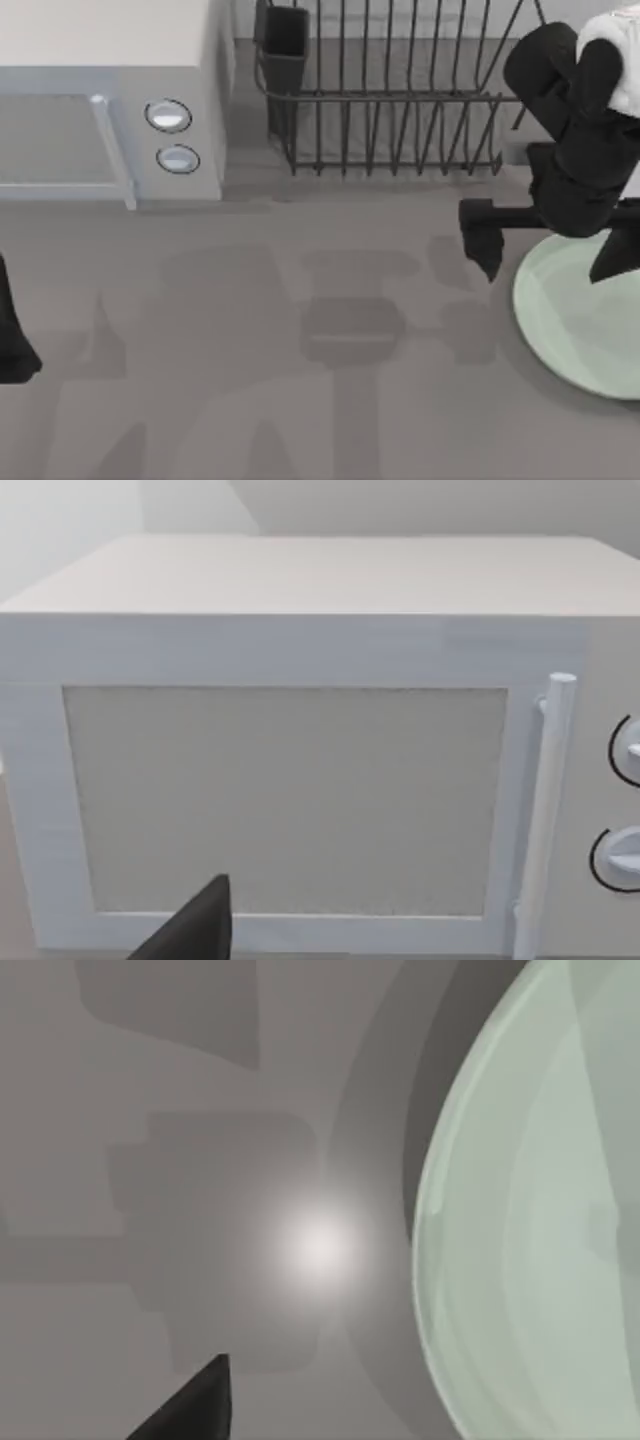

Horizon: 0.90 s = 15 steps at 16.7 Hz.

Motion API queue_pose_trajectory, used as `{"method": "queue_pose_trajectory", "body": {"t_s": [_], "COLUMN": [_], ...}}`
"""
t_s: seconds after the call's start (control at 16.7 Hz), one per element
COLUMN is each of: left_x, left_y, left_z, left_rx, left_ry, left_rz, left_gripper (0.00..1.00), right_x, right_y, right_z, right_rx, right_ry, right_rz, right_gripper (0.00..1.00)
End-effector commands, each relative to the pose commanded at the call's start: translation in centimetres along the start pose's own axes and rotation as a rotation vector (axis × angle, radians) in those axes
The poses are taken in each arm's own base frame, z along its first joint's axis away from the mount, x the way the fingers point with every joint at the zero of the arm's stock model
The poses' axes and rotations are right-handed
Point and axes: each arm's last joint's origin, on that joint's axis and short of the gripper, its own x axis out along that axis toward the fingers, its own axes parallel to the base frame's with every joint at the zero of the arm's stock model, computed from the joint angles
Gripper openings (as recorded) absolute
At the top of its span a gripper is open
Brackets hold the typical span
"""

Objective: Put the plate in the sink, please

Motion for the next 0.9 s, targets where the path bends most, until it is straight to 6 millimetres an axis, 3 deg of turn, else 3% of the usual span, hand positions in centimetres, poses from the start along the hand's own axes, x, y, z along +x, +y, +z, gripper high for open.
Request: {"method": "queue_pose_trajectory", "body": {"t_s": [0.48,0.72,0.9], "left_x": [0.0,0.0,0.0], "left_y": [0.0,0.0,0.0], "left_z": [0.0,0.0,0.0], "left_rx": [0.000,0.000,0.000], "left_ry": [0.000,0.000,0.000], "left_rz": [0.000,0.000,0.000], "left_gripper": [1.00,1.00,1.00], "right_x": [8.6,8.9,8.9], "right_y": [0.2,0.2,0.2], "right_z": [0.0,-0.1,-0.1], "right_rx": [-0.004,-0.004,-0.004], "right_ry": [-0.007,-0.004,-0.004], "right_rz": [0.003,0.001,0.001], "right_gripper": [1.00,1.00,0.77]}}
